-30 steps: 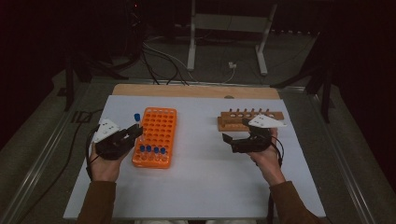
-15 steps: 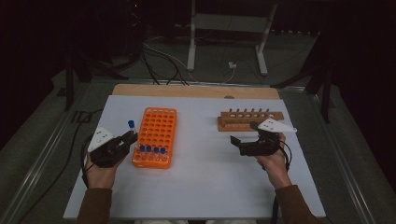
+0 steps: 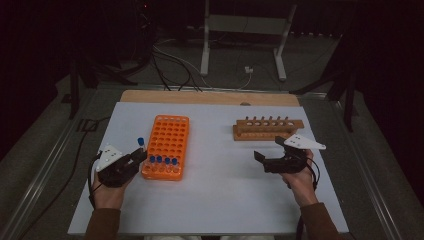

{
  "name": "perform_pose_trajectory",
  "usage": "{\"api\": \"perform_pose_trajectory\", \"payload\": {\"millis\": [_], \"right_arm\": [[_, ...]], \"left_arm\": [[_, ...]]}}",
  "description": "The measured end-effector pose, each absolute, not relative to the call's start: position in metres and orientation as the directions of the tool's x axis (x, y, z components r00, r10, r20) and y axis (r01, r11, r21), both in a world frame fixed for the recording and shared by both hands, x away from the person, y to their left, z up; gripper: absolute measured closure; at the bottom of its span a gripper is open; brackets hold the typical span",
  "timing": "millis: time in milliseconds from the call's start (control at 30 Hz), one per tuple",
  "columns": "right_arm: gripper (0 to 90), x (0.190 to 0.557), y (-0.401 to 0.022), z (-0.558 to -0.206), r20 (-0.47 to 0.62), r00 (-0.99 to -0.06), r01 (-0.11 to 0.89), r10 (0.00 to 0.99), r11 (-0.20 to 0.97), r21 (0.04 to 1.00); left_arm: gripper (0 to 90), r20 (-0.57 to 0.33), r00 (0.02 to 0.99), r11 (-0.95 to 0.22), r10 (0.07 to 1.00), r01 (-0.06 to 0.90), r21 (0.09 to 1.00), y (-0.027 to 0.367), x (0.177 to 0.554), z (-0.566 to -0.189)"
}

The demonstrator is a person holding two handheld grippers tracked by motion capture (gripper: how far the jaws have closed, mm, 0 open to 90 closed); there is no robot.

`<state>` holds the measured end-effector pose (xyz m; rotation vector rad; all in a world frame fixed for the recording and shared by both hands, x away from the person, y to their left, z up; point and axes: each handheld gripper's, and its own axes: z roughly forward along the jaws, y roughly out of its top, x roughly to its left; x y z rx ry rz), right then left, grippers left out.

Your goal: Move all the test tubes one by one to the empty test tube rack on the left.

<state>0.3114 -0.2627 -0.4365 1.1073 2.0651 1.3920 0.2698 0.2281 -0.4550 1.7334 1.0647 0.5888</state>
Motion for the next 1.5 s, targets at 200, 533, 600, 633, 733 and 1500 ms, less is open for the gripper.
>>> {"api": "perform_pose_trajectory", "payload": {"millis": [200,533,600,633,733,1500], "right_arm": [[0.0,0.305,-0.271,-0.440,0.104,-0.588,0.387,0.802,0.167,0.907],[0.0,0.300,-0.277,-0.446,0.114,-0.579,0.395,0.807,0.156,0.905],[0.0,0.299,-0.278,-0.446,0.117,-0.578,0.396,0.808,0.152,0.905],[0.0,0.298,-0.278,-0.447,0.117,-0.577,0.397,0.808,0.152,0.905],[0.0,0.297,-0.279,-0.448,0.116,-0.576,0.399,0.809,0.154,0.904],[0.0,0.276,-0.287,-0.457,0.076,-0.575,0.368,0.815,0.174,0.913]], "left_arm": [[77.9,-0.085,0.500,-0.148,0.862,0.409,0.901,0.227,0.268,-0.463],[77.7,-0.072,0.498,-0.195,0.864,0.464,0.864,0.229,0.264,-0.479],[77.7,-0.064,0.497,-0.211,0.865,0.477,0.853,0.229,0.264,-0.482],[77.7,-0.057,0.499,-0.221,0.865,0.480,0.849,0.228,0.264,-0.483],[77.7,-0.051,0.501,-0.233,0.864,0.487,0.842,0.227,0.264,-0.484],[70.9,-0.049,0.518,-0.258,0.854,0.504,0.824,0.226,0.260,-0.490]]}}
